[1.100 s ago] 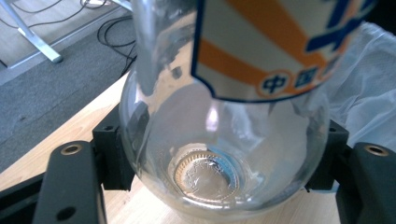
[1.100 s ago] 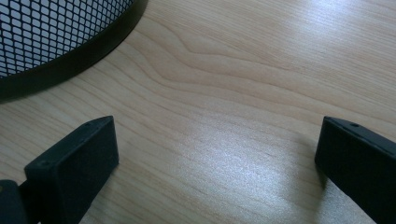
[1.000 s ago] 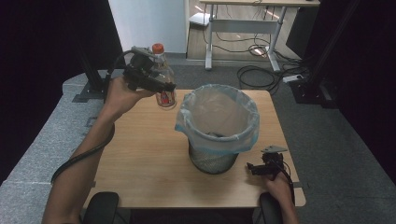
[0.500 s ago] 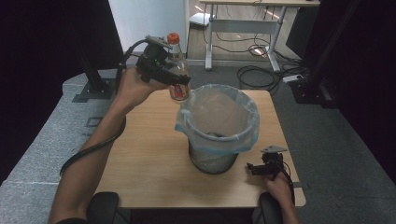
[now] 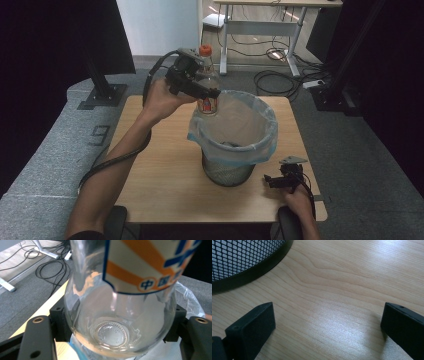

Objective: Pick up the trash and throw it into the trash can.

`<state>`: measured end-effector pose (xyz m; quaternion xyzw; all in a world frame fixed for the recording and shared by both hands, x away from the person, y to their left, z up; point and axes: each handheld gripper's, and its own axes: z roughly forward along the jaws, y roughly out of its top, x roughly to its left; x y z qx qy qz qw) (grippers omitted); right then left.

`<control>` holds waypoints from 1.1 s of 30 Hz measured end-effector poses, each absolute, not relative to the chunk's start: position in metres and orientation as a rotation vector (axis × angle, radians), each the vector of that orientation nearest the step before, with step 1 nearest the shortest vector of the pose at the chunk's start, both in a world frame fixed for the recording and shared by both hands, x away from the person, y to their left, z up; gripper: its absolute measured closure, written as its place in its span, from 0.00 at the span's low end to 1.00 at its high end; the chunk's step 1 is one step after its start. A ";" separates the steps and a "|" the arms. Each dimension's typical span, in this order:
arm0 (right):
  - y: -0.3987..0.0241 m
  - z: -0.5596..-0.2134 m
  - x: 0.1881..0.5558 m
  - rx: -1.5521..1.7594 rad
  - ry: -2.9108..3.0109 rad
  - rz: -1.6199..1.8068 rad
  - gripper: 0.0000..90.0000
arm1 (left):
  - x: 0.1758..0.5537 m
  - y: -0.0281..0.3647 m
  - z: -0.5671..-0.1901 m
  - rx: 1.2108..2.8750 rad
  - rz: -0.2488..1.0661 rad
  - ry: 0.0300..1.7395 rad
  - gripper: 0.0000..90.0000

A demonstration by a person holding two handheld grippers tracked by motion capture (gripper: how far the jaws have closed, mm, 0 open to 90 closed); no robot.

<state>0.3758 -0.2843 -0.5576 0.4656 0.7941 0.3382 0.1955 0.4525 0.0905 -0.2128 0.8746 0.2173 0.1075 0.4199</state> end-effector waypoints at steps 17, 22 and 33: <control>-0.284 -0.558 0.375 1.303 2.227 0.948 0.00 | 0.456 0.077 -0.267 2.221 0.238 0.518 0.31; -0.284 -0.558 0.375 1.303 2.227 0.948 0.00 | 0.455 0.074 -0.281 2.247 0.241 0.510 0.31; -0.283 -0.558 0.375 1.301 2.228 0.948 0.00 | 0.453 0.069 -0.300 2.277 0.238 0.484 0.31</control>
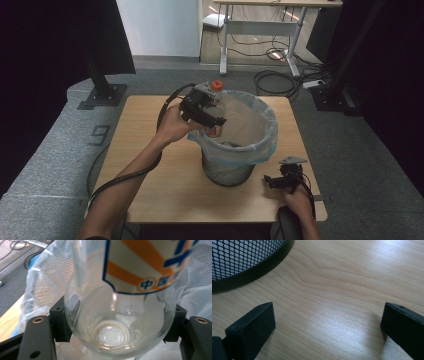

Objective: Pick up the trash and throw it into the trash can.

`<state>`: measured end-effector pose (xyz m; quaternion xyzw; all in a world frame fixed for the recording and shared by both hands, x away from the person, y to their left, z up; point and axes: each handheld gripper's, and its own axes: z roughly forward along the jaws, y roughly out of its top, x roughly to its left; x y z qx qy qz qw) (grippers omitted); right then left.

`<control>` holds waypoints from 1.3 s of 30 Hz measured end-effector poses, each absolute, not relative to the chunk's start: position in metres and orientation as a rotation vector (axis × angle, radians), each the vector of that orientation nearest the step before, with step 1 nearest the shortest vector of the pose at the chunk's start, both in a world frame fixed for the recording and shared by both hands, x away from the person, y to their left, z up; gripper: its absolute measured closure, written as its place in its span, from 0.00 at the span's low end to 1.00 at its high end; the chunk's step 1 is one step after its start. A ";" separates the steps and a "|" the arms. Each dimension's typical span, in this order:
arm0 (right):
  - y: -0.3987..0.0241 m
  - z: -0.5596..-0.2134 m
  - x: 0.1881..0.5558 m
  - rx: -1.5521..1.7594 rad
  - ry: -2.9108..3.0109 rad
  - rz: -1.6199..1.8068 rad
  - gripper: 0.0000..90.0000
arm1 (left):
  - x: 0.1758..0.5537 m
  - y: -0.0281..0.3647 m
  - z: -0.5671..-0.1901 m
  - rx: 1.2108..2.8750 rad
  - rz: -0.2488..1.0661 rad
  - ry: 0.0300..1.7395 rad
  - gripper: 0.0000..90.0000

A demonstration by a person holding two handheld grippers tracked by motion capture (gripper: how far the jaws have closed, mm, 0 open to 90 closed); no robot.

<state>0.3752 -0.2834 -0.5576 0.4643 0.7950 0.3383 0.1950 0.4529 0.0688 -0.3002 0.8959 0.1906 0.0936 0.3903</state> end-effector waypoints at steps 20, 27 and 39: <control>-0.282 -0.558 0.375 1.287 2.241 0.953 0.00 | 0.449 0.095 -0.290 2.229 0.338 0.478 0.00; -0.282 -0.558 0.375 1.286 2.241 0.953 0.00 | 0.445 0.117 -0.286 2.192 0.374 0.494 0.00; -0.282 -0.558 0.375 1.286 2.241 0.953 0.00 | 0.440 0.155 -0.291 2.152 0.436 0.547 0.00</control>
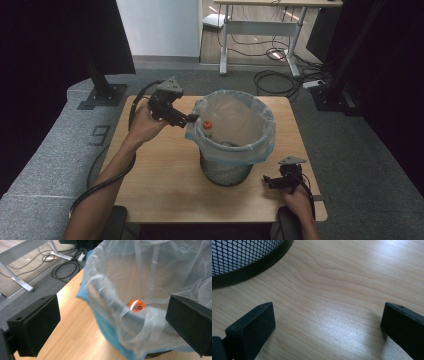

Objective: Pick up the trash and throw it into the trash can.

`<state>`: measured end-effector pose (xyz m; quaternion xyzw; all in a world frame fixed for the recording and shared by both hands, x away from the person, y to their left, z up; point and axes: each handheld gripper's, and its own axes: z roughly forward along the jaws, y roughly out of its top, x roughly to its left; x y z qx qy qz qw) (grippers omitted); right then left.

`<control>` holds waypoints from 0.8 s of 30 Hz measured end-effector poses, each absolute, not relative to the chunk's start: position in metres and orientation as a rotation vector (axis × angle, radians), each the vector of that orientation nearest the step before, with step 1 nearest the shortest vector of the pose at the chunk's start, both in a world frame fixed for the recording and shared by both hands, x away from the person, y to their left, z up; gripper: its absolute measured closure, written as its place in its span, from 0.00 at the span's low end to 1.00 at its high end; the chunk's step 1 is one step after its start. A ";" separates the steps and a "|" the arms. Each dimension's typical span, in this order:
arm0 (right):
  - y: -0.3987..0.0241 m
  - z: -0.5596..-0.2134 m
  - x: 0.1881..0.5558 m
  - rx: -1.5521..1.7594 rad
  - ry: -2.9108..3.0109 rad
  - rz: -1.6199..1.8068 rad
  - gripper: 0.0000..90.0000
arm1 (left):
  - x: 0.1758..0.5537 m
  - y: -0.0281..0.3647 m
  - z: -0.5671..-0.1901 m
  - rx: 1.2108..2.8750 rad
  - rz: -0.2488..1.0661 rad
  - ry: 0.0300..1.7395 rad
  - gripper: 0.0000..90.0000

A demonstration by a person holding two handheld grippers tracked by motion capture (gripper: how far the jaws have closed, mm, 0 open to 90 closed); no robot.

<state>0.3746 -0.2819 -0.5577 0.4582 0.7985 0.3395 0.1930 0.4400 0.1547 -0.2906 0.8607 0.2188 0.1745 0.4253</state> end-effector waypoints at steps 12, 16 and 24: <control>-0.282 -0.558 0.375 1.286 2.240 0.953 0.00 | 0.432 0.197 -0.311 2.092 0.454 0.613 0.00; -0.282 -0.558 0.375 1.286 2.241 0.953 0.00 | 0.430 0.209 -0.319 2.087 0.466 0.641 0.00; -0.282 -0.558 0.375 1.286 2.241 0.953 0.00 | 0.424 0.233 -0.348 2.088 0.468 0.697 0.00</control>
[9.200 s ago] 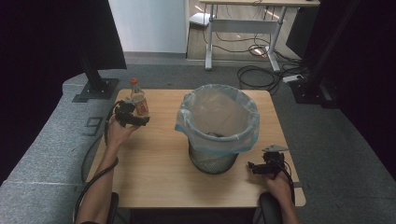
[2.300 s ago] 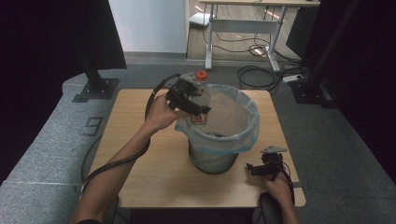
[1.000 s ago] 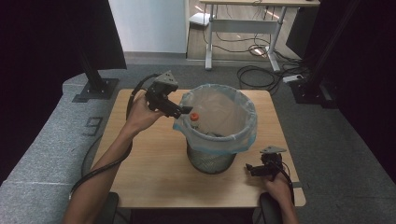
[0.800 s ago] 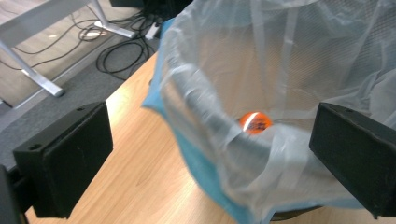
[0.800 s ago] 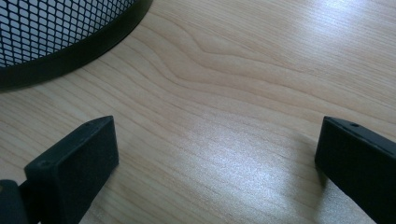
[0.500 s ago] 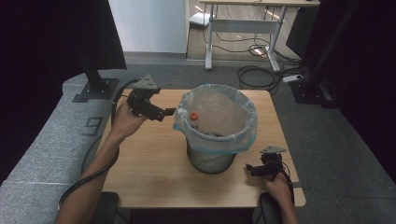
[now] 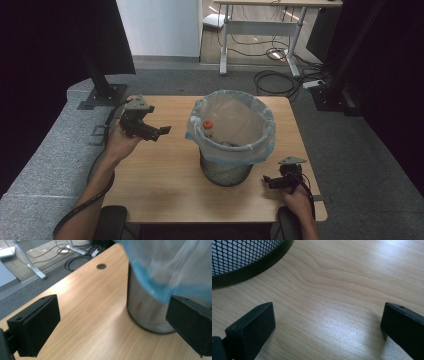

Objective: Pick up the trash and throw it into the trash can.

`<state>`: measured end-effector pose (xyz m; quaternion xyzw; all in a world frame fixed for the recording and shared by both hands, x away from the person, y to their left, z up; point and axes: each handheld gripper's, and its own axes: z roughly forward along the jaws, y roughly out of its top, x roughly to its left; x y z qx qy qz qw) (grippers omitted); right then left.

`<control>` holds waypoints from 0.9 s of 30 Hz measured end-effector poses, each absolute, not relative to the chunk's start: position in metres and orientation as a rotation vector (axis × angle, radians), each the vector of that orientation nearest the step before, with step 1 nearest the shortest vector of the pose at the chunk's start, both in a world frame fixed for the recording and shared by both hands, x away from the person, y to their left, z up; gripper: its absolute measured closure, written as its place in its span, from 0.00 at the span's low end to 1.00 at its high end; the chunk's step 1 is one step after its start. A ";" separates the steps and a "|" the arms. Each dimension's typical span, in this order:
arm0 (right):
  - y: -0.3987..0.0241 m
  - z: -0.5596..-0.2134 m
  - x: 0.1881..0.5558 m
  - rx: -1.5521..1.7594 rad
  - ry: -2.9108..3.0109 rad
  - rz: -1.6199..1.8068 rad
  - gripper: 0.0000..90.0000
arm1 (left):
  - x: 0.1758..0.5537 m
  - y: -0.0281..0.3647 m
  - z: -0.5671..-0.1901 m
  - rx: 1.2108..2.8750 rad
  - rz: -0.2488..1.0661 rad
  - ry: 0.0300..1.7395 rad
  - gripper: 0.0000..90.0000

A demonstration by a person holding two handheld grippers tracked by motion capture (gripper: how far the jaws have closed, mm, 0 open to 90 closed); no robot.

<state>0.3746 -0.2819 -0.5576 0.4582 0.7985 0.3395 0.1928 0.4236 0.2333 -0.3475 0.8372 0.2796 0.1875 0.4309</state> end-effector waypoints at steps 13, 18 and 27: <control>-0.282 -0.558 0.375 1.286 2.241 0.953 0.00 | 0.416 0.260 -0.403 2.061 0.484 0.791 0.00; -0.282 -0.558 0.375 1.285 2.240 0.954 0.00 | 0.412 0.264 -0.425 2.059 0.499 0.818 0.00; -0.282 -0.558 0.375 1.286 2.241 0.955 0.00 | 0.404 0.267 -0.466 2.073 0.514 0.859 0.00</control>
